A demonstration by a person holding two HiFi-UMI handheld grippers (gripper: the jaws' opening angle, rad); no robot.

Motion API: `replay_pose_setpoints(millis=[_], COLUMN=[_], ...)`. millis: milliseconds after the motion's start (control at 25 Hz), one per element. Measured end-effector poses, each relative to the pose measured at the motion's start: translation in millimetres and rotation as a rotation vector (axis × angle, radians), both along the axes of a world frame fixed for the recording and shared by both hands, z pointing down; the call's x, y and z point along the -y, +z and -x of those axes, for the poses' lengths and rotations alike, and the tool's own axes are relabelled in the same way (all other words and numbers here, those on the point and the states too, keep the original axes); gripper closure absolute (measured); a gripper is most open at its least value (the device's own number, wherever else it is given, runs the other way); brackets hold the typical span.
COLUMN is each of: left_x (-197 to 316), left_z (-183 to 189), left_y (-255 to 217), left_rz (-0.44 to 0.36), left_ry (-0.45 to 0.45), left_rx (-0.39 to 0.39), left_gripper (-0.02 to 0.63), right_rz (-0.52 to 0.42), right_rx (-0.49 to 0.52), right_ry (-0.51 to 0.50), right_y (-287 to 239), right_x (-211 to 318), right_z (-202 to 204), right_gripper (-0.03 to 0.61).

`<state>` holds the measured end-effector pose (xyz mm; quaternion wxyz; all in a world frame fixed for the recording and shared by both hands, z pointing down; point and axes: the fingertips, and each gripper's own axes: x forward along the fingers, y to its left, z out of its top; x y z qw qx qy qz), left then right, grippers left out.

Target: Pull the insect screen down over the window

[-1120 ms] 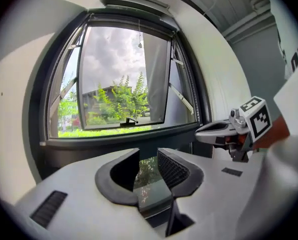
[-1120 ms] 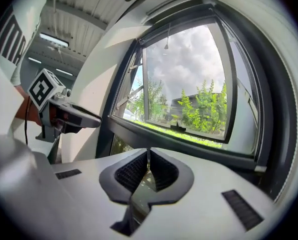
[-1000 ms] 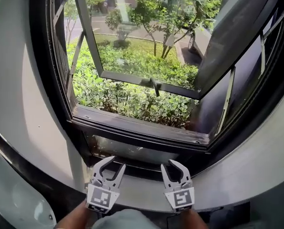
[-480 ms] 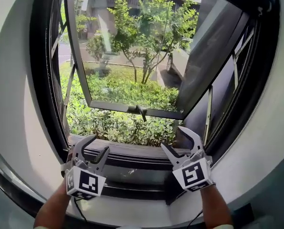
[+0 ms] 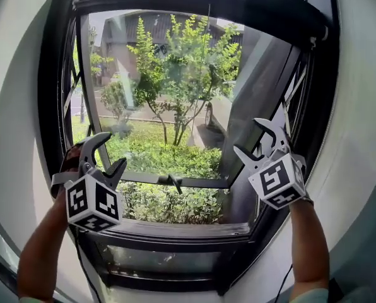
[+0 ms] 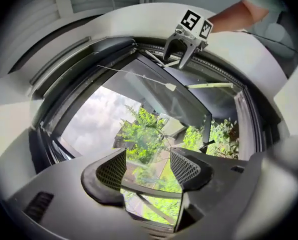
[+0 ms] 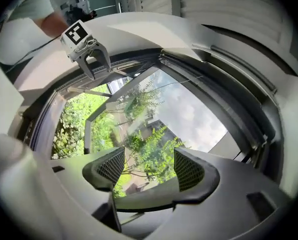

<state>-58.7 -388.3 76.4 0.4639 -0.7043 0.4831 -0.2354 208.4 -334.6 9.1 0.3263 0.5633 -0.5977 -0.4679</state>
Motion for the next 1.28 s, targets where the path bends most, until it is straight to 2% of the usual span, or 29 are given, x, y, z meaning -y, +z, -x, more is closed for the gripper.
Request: replay_pose_setpoints(millis=[200,320,560,680,880,1120,1280], left_x=[25.8,30.5,42.6,41.3,38.4,42.7,50.4], left_z=[26.8,39.2,68.3,78.6,88.7,86.5,99.1], left_y=[-66.5,-115.1,-188.5,-221.8,-263.8,-296.6,-305.6], left_rz=[-0.1,-0.198,-0.309,-0.327,-0.358,-0.387,-0.365], left_ry=[-0.13,-0.172,-0.316,-0.341,-0.377,-0.411,-0.446], left_rx=[0.062,0.08,0.189,0.188,0.182,0.201,0.187], left_gripper=[0.339,0.337,0.296,0.296,0.296,0.288,0.285], right_rz=[-0.103,-0.154,-0.206,-0.223,-0.224,-0.199,-0.186], right_rx=[-0.059,-0.078,-0.186,-0.231,-0.211,-0.229,-0.239], right_ry=[0.101,0.16,0.293,0.334,0.347,0.374,0.395], right_y=[-81.6,-126.1,-191.8,-218.2,-248.2,-257.4,-257.0], right_x=[-7.6,-15.2,-21.6,-23.6,-22.1,-16.2,-11.9], right_z=[-31.1,-47.9,-64.2,-69.4,-73.8,-82.4,-88.7], right_gripper=[0.288,0.286,0.272,0.272,0.272,0.272,0.272])
